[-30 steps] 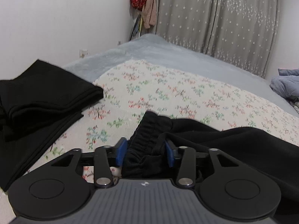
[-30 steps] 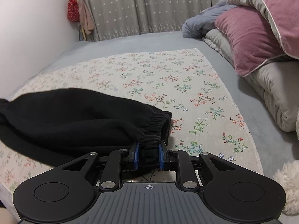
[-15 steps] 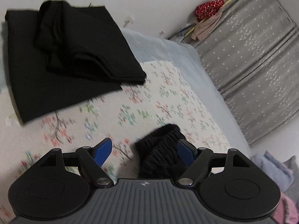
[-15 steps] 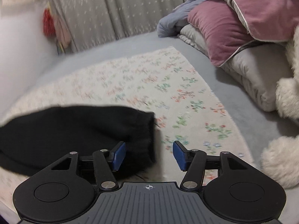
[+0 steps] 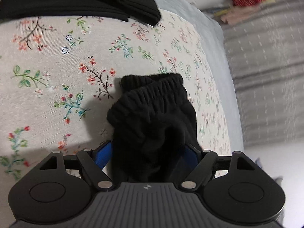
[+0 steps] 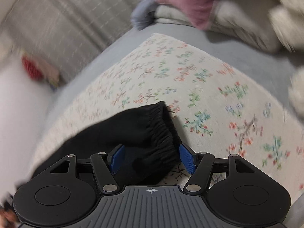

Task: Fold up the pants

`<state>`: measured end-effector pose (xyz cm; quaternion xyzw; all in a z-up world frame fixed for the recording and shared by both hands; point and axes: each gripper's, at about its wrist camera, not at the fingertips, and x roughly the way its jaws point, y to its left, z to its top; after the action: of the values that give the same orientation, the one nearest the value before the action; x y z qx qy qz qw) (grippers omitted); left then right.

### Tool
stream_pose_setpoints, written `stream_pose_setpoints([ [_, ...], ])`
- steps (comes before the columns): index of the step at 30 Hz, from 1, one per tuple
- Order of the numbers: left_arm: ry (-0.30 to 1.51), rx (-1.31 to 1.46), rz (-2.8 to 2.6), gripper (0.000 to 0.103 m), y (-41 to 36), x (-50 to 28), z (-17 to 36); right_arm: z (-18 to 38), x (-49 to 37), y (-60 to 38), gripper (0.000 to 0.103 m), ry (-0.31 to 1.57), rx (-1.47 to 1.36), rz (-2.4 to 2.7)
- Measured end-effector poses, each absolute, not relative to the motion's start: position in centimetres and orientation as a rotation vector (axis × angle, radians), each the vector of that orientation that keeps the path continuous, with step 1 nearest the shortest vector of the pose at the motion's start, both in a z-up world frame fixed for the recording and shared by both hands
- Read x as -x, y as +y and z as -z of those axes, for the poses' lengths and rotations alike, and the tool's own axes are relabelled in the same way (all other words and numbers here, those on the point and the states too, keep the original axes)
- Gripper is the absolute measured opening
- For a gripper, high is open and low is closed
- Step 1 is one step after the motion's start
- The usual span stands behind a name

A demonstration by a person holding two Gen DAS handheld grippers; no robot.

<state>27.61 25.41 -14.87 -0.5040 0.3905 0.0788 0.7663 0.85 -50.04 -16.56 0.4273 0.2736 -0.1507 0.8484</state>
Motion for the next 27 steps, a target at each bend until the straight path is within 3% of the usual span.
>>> stream_pose_setpoints([
  [1, 0.838, 1.113, -0.178, 0.077, 25.5, -28.0, 15.1, 16.9, -0.9, -50.5, 0.063, 0.58, -0.921, 0.334],
  [3, 0.813, 1.085, -0.218, 0.061, 25.0, -28.6, 14.8, 17.1, -1.1, -50.5, 0.04, 0.584, -0.919, 0.356],
  [4, 0.811, 1.032, -0.249, 0.044, 24.6, -28.9, 14.2, 17.0, -1.5, -50.2, 0.025, 0.598, -0.884, 0.371],
  [5, 0.801, 0.989, -0.255, 0.032, 24.3, -29.4, 13.7, 16.9, -1.9, -49.8, 0.023, 0.615, -0.842, 0.383],
  [8, 0.72, 0.887, -0.24, 0.022, 23.5, -29.9, 11.7, 16.2, -2.7, -49.3, 0.019, 0.614, -0.741, 0.399],
  [13, 0.522, 0.614, -0.147, 0.018, 20.8, -30.5, 7.1, 14.6, -3.7, -49.9, 0.015, 0.529, -0.68, 0.401],
  [14, 0.485, 0.586, -0.135, 0.017, 20.4, -30.8, 6.6, 14.3, -4.2, -50.2, 0.005, 0.528, -0.673, 0.401],
  [20, 0.298, 0.69, -0.013, 0.016, 22.2, -30.4, 5.5, 8.0, -6.9, -51.2, 0.005, 0.389, -0.615, 0.377],
  [24, 0.434, 0.74, -0.03, 0.016, 24.4, -30.4, 8.8, 5.2, -5.6, -50.0, 0.004, 0.31, -0.541, 0.356],
  [27, 0.667, 0.727, -0.1, 0.016, 25.4, -30.6, 12.7, 9.2, -4.7, -48.5, 0.005, 0.428, -0.452, 0.364],
])
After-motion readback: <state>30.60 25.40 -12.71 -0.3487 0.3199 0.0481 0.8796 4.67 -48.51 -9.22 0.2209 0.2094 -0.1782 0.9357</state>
